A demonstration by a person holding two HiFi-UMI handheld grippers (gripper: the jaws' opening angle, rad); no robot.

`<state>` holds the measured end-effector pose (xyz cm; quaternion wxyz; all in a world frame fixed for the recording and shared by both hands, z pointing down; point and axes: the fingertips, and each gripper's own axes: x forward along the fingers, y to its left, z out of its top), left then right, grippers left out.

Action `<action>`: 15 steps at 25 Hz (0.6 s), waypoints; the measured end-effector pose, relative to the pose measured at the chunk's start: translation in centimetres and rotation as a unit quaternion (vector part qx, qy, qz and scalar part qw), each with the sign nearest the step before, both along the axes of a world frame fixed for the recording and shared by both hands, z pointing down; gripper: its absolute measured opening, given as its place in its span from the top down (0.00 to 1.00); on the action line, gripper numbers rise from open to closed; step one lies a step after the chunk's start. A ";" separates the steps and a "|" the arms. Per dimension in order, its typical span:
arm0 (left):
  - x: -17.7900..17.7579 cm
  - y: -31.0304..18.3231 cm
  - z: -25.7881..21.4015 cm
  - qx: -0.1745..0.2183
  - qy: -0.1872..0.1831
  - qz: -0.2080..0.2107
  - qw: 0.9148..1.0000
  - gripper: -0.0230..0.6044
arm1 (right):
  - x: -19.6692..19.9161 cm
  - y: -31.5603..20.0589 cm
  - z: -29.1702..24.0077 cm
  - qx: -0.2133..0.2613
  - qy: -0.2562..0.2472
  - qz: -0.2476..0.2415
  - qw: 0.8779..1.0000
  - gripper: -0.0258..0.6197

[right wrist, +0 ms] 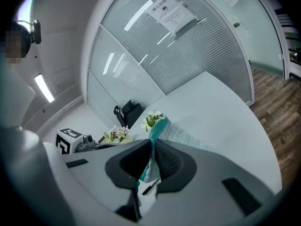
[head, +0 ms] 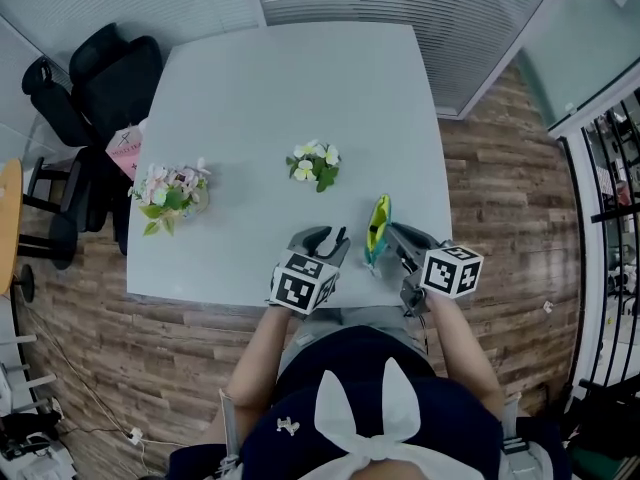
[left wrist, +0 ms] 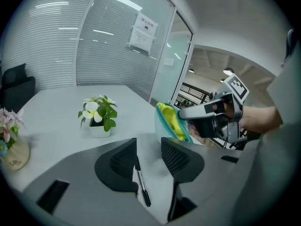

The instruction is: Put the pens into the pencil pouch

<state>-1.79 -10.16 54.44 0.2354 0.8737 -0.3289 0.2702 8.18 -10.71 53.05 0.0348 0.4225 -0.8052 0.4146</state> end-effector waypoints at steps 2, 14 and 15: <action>-0.8 0.6 0.9 -0.006 -0.011 -0.010 1.000 0.72 | 0.0 0.1 0.0 -0.001 0.002 0.000 1.000 0.90; -3.2 5.0 6.8 -0.057 -0.060 -0.030 0.996 0.72 | -0.7 0.2 0.0 0.001 0.017 -0.012 1.000 0.90; -3.2 5.3 7.3 -0.061 -0.063 -0.029 0.996 0.72 | -0.6 0.3 0.1 0.001 0.017 -0.012 1.000 0.90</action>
